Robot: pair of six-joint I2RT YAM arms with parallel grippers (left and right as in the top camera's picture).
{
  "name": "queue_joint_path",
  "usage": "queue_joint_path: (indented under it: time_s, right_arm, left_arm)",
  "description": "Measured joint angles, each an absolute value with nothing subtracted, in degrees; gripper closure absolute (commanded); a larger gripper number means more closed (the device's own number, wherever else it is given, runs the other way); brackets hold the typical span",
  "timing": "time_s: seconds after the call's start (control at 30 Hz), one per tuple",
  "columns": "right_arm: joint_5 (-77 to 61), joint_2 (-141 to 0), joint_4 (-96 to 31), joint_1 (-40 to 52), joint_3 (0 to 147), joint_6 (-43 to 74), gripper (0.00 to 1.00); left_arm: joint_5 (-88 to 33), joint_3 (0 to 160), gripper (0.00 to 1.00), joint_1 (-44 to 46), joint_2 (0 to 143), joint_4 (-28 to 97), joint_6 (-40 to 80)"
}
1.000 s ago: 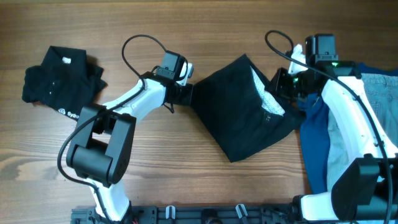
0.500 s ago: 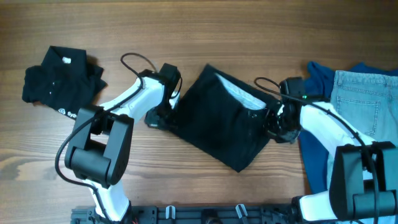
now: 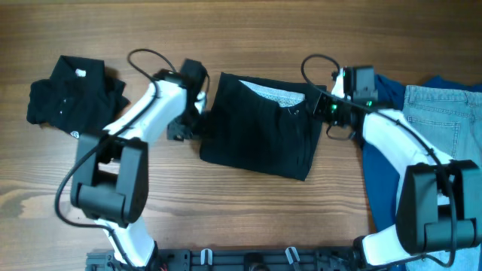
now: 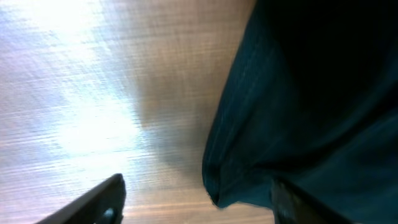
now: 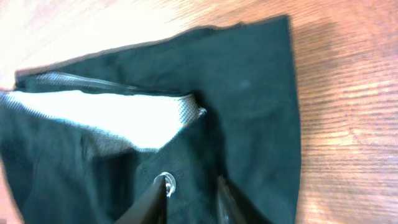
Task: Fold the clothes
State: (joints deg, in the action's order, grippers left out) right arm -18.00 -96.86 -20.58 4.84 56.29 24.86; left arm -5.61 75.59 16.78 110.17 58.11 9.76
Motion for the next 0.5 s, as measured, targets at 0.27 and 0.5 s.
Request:
queue_joint_path:
  time_s: [0.27, 0.5]
  right_arm:
    - [-20.1, -96.8, -47.0, 5.3, 68.2, 15.7, 0.83]
    - [-21.0, -102.4, -47.3, 8.6, 63.8, 14.4, 0.92]
  left_arm:
    - [-22.4, 76.2, 0.1, 9.8, 109.6, 44.0, 9.7]
    - [-28.7, 76.3, 0.12, 10.1, 115.0, 42.9, 9.7]
